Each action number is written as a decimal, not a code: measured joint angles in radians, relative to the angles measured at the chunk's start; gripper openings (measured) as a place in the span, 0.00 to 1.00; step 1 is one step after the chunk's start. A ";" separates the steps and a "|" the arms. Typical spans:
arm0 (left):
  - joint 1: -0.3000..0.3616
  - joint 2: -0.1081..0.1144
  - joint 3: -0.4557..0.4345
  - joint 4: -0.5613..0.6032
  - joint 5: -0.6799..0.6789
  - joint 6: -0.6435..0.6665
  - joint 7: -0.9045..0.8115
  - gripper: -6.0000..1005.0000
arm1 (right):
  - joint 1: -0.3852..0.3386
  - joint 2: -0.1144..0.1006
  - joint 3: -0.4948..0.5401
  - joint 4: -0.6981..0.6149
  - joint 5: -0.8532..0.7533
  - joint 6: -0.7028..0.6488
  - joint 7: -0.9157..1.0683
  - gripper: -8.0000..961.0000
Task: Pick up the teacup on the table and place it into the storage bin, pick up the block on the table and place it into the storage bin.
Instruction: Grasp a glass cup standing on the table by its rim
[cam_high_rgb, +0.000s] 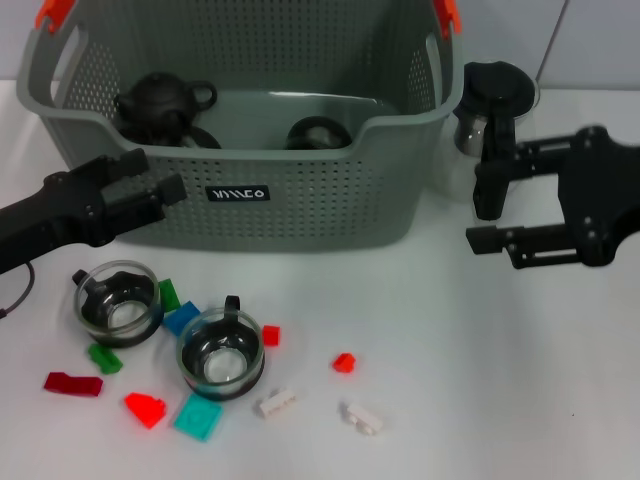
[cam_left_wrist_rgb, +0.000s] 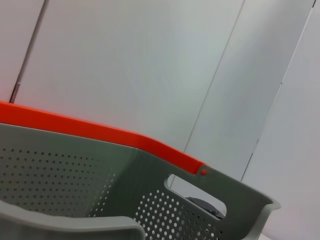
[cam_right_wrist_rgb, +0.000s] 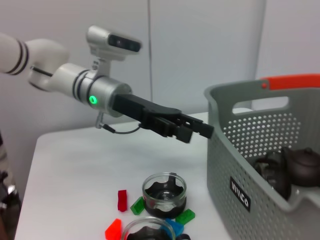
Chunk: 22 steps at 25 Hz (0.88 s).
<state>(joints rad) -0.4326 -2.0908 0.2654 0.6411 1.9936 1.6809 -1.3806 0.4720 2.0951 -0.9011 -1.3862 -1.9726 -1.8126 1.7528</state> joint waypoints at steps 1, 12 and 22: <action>0.000 0.000 0.000 0.000 0.000 0.000 0.000 0.85 | -0.008 0.001 0.011 0.047 0.002 0.011 -0.035 0.73; -0.009 0.000 0.008 -0.001 0.000 0.003 0.000 0.85 | 0.039 -0.006 0.098 0.504 -0.035 0.154 -0.207 0.73; -0.004 0.009 0.010 0.025 0.024 0.052 -0.073 0.85 | 0.071 -0.009 0.098 0.536 -0.122 0.138 -0.154 0.73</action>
<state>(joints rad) -0.4365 -2.0814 0.2756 0.6666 2.0179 1.7330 -1.4532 0.5427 2.0861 -0.8033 -0.8505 -2.0944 -1.6747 1.5984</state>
